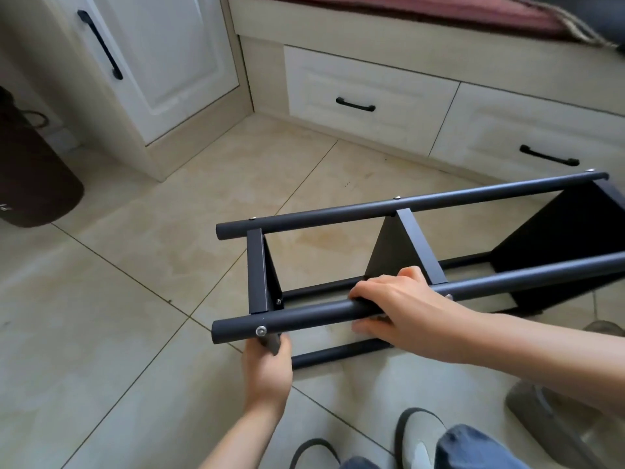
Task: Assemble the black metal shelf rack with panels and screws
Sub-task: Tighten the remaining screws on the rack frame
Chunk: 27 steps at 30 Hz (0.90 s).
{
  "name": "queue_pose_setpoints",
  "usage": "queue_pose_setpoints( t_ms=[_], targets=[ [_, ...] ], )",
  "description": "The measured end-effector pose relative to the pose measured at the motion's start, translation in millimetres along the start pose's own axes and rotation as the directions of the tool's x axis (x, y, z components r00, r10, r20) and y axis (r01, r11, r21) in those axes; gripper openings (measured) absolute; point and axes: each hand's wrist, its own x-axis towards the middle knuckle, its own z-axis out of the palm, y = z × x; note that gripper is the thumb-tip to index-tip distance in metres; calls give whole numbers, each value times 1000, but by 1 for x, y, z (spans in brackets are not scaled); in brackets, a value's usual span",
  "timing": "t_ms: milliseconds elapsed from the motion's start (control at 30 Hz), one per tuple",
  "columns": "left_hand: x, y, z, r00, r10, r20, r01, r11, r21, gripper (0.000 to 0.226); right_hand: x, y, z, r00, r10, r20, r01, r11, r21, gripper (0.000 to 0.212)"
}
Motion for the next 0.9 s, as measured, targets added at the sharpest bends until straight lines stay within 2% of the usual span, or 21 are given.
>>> queue_pose_setpoints(
  t_ms=[300,500,667,900],
  targets=[
    [-4,22,-26,999,44,-29,-42,997,66,42,11,-14,-13,998,-60,-23,61,998,26,17],
    [-12,39,-47,996,85,-37,-82,993,89,37,7,-27,-28,994,-79,-80,85,994,73,16],
    [-19,78,-63,977,210,-23,-207,972,114,27,1,-38,-58,988,-78,-130,92,990,110,17],
    [-33,143,-100,924,382,-22,-377,917,128,47,-4,-61,-107,975,-4,-222,54,974,219,24]
  ],
)
